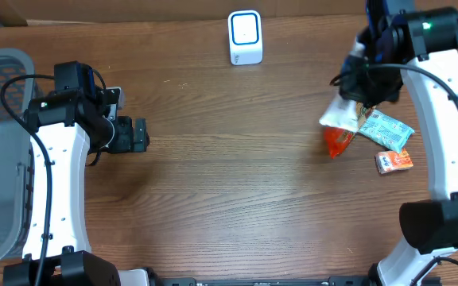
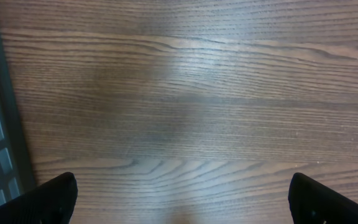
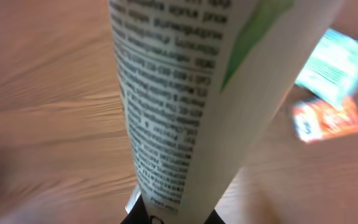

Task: Scan the item barcode
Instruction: 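Carry the tube right and release it on the item pile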

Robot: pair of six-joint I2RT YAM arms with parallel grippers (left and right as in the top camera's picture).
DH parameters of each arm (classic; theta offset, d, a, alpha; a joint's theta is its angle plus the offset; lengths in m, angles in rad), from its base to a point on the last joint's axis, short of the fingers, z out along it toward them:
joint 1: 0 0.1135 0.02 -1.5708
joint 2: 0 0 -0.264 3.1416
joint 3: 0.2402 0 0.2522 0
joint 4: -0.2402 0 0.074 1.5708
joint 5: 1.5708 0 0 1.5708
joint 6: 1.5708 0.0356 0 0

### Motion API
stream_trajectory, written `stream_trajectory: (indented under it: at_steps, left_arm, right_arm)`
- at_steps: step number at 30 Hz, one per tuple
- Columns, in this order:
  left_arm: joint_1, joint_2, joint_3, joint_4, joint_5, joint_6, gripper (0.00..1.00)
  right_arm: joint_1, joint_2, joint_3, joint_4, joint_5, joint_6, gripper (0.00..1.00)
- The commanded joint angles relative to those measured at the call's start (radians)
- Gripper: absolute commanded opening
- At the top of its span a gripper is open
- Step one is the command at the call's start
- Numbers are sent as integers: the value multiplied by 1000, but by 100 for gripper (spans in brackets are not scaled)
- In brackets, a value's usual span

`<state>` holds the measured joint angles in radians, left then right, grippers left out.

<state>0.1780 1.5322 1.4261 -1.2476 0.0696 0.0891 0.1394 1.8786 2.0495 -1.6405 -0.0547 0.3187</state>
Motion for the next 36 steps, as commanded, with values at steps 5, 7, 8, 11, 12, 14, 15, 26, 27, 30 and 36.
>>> stream_trajectory:
  at_steps: [5,7,8,11,12,14,15,26,27,30,36]
  left_arm:
    - [-2,2,1,0,1,19,100]
    - [-2,2,1,0,1,19,100]
    - [-2,2,1,0,0,19,99]
    - [-2,2,1,-1,1,19,100]
    - [-2,2,1,-1,1,19,100]
    - [-2,2,1,0,1,19,100]
    - [-2,2,1,-1,0,19,99]
    - [-2,2,1,0,1,19,100]
    - [-2,2,1,0,0,19,100]
    - [-2,2,1,-1,1,19,100]
    - [-2,2,1,-1,1,19,100]
  right_arm:
    - [-73,-4,-335,177,110,73,4]
    - [-92,-4,-431,252,109,66,4]
    - [-97,-4,-453,272,109,66,4]
    - [-125,-4,-543,356,99,46,4]
    - [-136,-4,-569,381,94,43,4]
    - [-154,-4,-604,421,82,23,4]
    - [-161,-4,-618,436,74,11,4]
    - [-175,-16,-624,464,-59,-129,35]
    - [-175,-24,-617,457,-70,-135,38]
    - [-175,-71,-590,433,-102,-138,50]
    - [-174,-268,-565,395,-183,-138,79]
